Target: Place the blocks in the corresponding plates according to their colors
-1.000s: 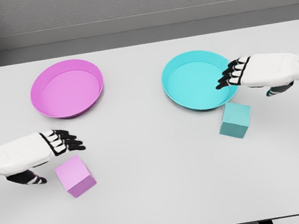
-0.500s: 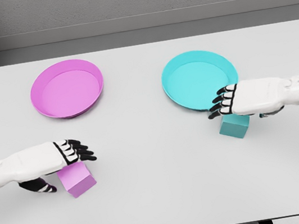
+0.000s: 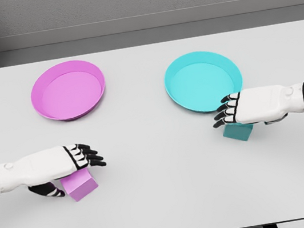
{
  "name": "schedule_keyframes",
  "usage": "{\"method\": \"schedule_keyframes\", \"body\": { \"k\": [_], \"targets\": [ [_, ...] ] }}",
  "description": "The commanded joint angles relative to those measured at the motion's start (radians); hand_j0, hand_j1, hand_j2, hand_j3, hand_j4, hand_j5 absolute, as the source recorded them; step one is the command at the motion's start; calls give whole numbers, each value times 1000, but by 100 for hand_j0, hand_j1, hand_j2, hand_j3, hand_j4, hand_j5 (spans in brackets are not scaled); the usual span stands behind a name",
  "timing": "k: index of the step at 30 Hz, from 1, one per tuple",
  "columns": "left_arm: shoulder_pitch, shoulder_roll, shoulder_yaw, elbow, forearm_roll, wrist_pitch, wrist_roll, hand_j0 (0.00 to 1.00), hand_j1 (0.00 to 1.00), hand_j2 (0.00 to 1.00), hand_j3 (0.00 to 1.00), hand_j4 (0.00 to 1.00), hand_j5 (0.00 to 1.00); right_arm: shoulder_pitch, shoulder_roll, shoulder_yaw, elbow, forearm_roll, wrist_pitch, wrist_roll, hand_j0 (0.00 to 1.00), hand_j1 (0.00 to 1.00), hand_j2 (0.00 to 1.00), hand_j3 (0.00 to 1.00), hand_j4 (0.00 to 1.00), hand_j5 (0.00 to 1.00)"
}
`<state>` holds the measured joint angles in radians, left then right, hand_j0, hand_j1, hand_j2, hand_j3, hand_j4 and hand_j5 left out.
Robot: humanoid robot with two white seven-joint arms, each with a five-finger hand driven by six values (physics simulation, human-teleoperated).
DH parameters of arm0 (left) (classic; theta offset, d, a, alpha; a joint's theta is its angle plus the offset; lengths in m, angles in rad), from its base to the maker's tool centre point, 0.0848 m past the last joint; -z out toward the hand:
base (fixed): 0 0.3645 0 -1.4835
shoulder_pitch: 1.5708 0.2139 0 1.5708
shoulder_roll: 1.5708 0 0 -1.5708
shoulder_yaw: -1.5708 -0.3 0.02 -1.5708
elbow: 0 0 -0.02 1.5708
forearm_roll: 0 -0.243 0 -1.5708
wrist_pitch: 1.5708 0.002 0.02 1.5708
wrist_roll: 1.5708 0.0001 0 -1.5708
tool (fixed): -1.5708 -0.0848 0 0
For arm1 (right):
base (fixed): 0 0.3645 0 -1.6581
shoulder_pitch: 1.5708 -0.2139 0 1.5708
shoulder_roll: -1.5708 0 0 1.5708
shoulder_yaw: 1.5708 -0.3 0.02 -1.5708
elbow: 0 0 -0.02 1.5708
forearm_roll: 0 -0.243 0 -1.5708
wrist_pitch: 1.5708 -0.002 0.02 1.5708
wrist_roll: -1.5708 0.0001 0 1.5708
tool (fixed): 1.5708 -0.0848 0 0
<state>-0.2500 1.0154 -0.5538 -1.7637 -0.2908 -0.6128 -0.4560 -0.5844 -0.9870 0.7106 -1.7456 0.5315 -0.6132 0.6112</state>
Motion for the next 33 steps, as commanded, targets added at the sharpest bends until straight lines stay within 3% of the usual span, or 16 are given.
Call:
{"method": "schedule_keyframes", "body": {
  "k": [1, 6, 11, 15, 21, 23, 31, 33],
  "targets": [
    [0, -12, 0, 0, 1, 2, -10, 100, 100, 100, 100, 100, 100, 0, 4, 0, 4, 12, 2, 0, 100, 100, 100, 100, 100, 100],
    [0, -12, 0, 1, -2, 2, -12, 98, 98, 98, 98, 98, 98, 0, 11, -2, 4, 12, 2, 0, 100, 100, 100, 100, 100, 100],
    [0, -9, 0, 1, -5, 2, -41, 73, 73, 73, 73, 73, 73, -2, 24, 0, 3, 13, 2, 0, 100, 100, 100, 100, 100, 100],
    [2, -9, 0, 1, -5, 2, -59, 65, 65, 65, 65, 65, 65, -2, 36, 3, 3, 13, 2, 0, 100, 100, 100, 100, 100, 100],
    [2, -9, -2, 1, -5, 2, -61, 43, 43, 43, 43, 43, 43, 0, 45, 3, 6, 39, 2, 0, 96, 96, 96, 96, 96, 96],
    [0, -9, 0, 1, -5, 2, -61, 41, 41, 41, 41, 41, 41, 0, 47, 4, 6, 39, 2, 0, 93, 93, 93, 93, 93, 93],
    [-155, -21, 6, 10, -1, 2, -58, 38, 38, 38, 38, 38, 38, 0, 51, 6, 6, 39, 2, 0, 82, 82, 82, 82, 82, 82],
    [-228, -64, 12, 78, 2, 2, -58, 38, 38, 38, 38, 38, 38, 0, 51, 4, 8, 39, 2, 0, 80, 80, 80, 80, 80, 80]
  ]
}}
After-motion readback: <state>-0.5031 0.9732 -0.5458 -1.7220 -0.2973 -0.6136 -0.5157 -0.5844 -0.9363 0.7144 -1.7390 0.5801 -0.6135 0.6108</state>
